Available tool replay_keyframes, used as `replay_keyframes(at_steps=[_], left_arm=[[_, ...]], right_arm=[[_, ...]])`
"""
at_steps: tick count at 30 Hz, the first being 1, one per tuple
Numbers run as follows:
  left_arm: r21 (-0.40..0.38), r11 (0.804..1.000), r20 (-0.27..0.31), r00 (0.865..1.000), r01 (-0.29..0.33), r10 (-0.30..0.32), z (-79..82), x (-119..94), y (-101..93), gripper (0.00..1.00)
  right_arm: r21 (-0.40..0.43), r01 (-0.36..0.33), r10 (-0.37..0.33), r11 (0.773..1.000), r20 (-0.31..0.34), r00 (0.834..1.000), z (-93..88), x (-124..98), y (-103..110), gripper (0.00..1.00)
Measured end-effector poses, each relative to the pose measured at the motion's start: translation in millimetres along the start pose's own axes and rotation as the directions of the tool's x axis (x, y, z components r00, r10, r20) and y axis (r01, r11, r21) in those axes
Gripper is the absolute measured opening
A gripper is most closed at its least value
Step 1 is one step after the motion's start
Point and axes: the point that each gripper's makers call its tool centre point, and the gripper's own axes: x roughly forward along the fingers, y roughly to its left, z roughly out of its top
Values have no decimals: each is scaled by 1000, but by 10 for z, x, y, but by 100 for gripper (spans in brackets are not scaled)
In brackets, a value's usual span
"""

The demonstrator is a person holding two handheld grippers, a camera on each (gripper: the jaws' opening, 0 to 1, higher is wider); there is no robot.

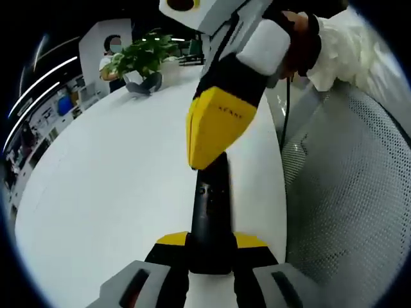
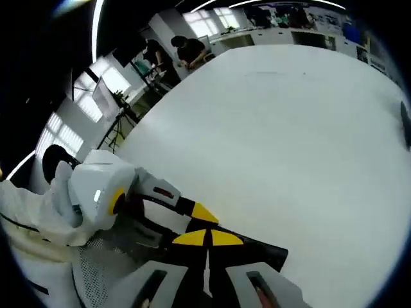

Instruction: Press the specified remote control buttons in sequence, fully releasing each button before pressing the next.

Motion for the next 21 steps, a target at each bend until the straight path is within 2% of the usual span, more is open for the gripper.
replay_keyframes(at_steps=[3,8,13,18,21], left_arm=[[-3,1000,-23,1000,20,-20,-5,-1,22,23],[32,999,-54,998,29,-28,-4,-12,88,22],[50,998,-69,997,43,-40,-5,-1,177,22],[70,996,-93,994,63,-56,6,22,275,22],[72,994,-104,992,80,-72,16,38,337,22]], right_arm=[[-36,62,-60,997,68,996,119,-165,-68,0],[5,78,-78,997,194,978,288,-441,-130,6],[8,115,-113,993,254,961,296,-627,-245,21],[7,164,-157,986,324,933,299,-812,-335,33],[24,165,-163,986,347,924,271,-876,-347,35]])
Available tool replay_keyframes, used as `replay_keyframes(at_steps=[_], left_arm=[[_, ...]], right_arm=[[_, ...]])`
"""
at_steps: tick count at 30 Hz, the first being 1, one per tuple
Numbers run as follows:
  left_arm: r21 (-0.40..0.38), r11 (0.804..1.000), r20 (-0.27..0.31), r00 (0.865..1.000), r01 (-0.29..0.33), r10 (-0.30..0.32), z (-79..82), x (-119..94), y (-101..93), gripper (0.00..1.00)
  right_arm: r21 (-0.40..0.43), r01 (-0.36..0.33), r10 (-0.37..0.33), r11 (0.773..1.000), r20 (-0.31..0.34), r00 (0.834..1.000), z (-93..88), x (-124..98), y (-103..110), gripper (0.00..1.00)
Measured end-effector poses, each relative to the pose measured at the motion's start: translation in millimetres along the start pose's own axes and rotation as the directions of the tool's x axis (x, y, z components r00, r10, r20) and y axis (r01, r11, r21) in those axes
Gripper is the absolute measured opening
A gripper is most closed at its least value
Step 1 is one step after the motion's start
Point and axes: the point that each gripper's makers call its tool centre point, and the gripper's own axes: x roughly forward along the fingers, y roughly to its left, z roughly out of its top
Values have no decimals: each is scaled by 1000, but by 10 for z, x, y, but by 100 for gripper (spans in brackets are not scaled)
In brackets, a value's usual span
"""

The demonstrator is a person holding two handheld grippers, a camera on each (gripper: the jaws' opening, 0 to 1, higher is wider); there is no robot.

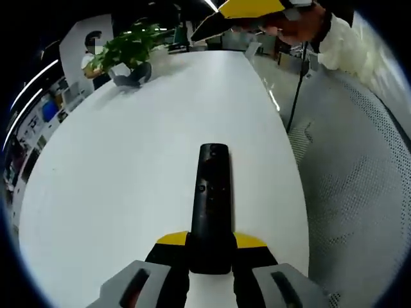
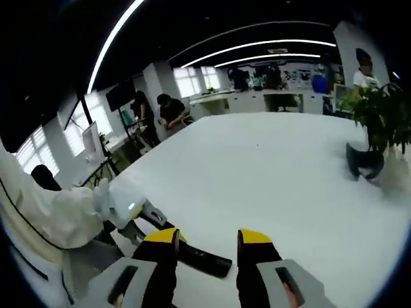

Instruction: Press the specified remote control buttons in sequence, fully releasing each button before pressing the next.

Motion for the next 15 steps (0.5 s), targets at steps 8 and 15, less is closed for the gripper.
replay_keyframes(at_steps=[8,15], left_arm=[[18,1000,-15,1000,6,-6,20,21,245,22],[21,1000,-19,1000,15,-15,46,42,430,22]], right_arm=[[-4,54,-54,999,18,998,-107,-87,-130,54],[60,77,-84,995,138,987,15,-219,-240,76]])
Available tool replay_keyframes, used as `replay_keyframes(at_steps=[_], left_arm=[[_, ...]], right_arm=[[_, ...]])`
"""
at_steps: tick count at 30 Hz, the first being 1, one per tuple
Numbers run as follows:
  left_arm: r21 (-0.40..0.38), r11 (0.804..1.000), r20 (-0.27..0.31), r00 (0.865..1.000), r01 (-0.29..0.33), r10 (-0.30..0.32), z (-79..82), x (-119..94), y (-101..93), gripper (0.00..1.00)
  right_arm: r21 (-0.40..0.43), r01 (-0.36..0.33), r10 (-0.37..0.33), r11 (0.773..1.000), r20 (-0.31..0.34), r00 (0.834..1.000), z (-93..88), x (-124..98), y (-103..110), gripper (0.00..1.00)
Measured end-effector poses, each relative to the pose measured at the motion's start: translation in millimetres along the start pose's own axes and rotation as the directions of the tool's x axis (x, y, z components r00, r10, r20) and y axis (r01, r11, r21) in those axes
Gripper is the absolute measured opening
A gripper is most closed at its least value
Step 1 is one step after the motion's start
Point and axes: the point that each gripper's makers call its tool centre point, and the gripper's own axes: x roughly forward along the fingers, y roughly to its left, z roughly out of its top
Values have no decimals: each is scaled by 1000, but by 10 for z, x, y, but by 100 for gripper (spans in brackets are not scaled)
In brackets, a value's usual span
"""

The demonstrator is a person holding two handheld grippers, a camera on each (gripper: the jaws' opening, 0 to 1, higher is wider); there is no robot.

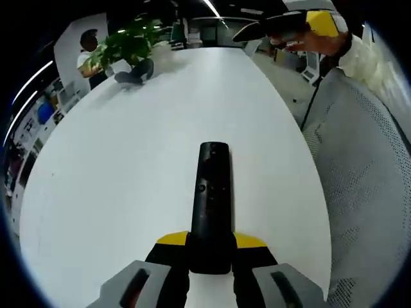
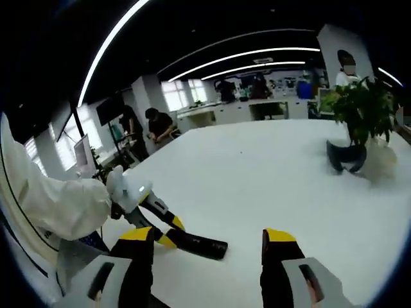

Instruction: Press the specified remote control buttons in sequence, fully releasing each button before pressing the next.

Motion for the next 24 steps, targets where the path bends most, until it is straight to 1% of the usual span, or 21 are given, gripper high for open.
replay_keyframes(at_steps=[3,4,5,8,10,11,12,14,16,18,24], left_arm=[[7,1000,-9,1000,4,-4,-4,5,92,22],[11,1000,-15,1000,5,-5,-4,5,131,22],[14,1000,-19,1000,6,-6,-5,3,157,22],[26,1000,-31,999,9,-9,-3,8,268,22],[27,1000,-38,999,9,-8,0,8,331,22],[28,1000,-39,999,7,-6,5,7,364,22],[31,1000,-41,999,5,-4,12,6,409,22],[42,999,-47,999,1,1,18,2,471,22],[40,999,-52,999,1,1,18,5,552,22],[34,999,-53,999,2,0,22,2,630,22],[34,999,-64,998,-10,12,32,-21,858,22]], right_arm=[[-4,27,-27,1000,31,999,44,-46,-65,82],[-8,32,-32,999,40,999,50,-51,-82,83],[-10,42,-41,999,43,998,35,-54,-105,84],[-17,68,-67,998,44,997,-20,-54,-164,90],[-13,69,-69,998,39,997,-74,-52,-185,94],[-4,66,-66,998,36,997,-98,-49,-192,94],[13,76,-76,997,19,997,-147,-50,-219,95],[16,89,-90,996,19,996,-178,-64,-262,97],[16,120,-121,993,35,992,-173,-98,-327,99],[17,130,-131,991,41,991,-174,-114,-366,99],[43,158,-159,987,26,987,-236,-130,-487,99]])
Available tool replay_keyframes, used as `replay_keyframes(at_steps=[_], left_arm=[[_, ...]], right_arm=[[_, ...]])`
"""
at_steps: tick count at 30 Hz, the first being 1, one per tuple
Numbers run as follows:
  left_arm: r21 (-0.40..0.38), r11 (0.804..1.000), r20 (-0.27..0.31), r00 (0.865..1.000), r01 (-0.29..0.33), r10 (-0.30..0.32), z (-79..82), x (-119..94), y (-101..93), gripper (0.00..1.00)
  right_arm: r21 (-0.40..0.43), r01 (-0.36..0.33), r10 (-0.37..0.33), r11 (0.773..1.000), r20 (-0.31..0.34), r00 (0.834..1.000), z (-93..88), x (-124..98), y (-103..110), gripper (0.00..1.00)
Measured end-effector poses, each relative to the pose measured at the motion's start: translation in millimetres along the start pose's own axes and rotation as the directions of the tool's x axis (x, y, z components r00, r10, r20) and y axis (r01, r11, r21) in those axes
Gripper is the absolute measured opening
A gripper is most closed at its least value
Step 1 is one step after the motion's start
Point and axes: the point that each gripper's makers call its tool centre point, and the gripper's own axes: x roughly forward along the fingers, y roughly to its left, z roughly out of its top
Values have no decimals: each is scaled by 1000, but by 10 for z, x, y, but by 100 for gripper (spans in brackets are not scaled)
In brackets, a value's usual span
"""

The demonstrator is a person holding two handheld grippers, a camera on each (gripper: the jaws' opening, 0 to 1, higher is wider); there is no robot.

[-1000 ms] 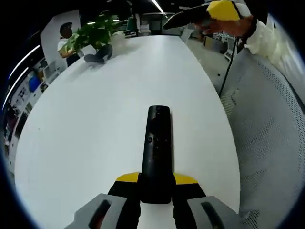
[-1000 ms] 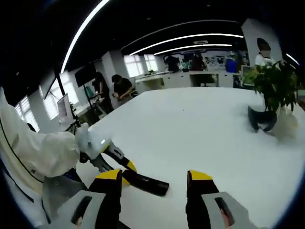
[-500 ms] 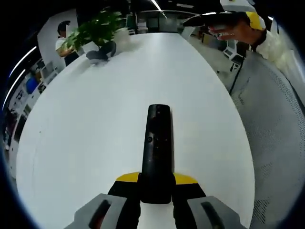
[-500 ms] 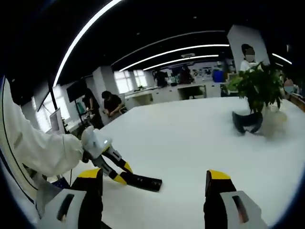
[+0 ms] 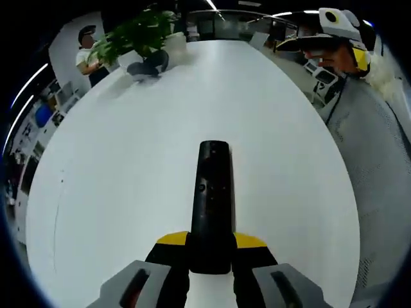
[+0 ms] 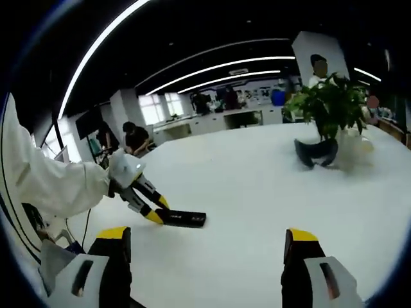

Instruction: Press the specified remote control buttons in sequence, fully releasing each button before pressing the next.

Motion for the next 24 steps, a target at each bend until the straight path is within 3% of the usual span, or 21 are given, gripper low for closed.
replay_keyframes(at_steps=[24], left_arm=[[27,999,-62,998,-20,22,6,75,783,22]], right_arm=[[19,63,-63,998,-25,998,-44,0,-128,97]])
